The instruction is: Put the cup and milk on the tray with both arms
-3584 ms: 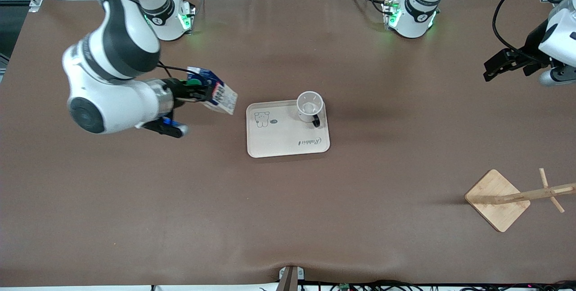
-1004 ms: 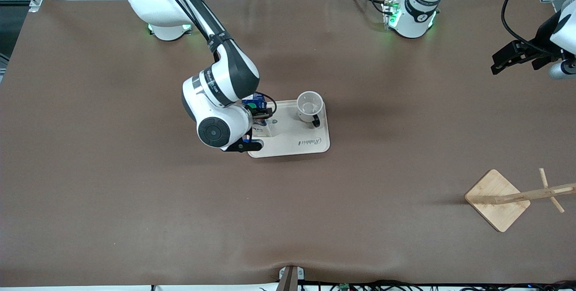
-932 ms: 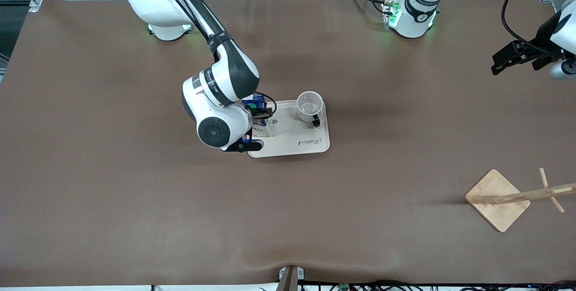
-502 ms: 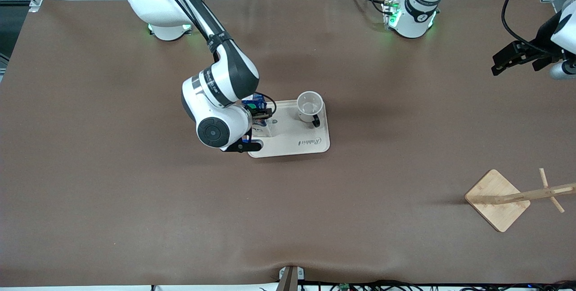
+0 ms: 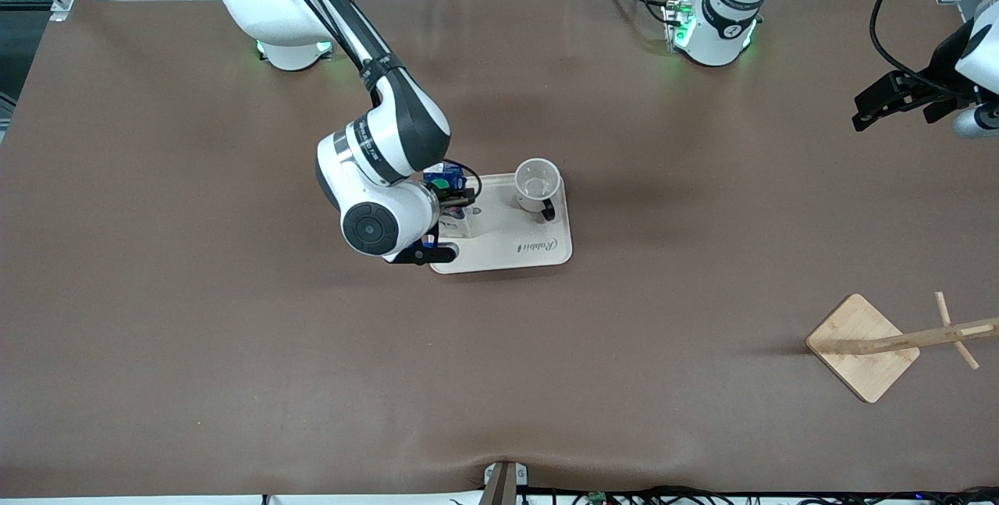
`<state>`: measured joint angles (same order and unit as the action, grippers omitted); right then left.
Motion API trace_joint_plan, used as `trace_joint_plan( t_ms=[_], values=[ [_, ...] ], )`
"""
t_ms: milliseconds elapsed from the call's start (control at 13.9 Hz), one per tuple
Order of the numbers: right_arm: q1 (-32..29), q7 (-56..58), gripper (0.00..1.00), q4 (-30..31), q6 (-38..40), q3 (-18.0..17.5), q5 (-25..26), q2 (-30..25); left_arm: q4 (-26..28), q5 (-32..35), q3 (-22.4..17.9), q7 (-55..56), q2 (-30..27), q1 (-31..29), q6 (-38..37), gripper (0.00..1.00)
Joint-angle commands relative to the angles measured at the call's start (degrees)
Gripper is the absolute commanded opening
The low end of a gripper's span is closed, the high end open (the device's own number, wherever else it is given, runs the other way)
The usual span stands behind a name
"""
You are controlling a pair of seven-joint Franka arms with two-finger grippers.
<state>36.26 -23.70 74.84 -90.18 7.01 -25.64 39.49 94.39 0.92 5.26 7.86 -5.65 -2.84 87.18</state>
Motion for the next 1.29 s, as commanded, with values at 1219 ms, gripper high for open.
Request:
trace_joint_plan(
  t_ms=[1219],
  values=[
    [-2.7,-3.2,1.00,-5.0,3.5,0.5,-5.3,-1.3,-1.1,-0.5,0.5,-1.0,0.5,-0.6,0.2,1.00]
  ],
)
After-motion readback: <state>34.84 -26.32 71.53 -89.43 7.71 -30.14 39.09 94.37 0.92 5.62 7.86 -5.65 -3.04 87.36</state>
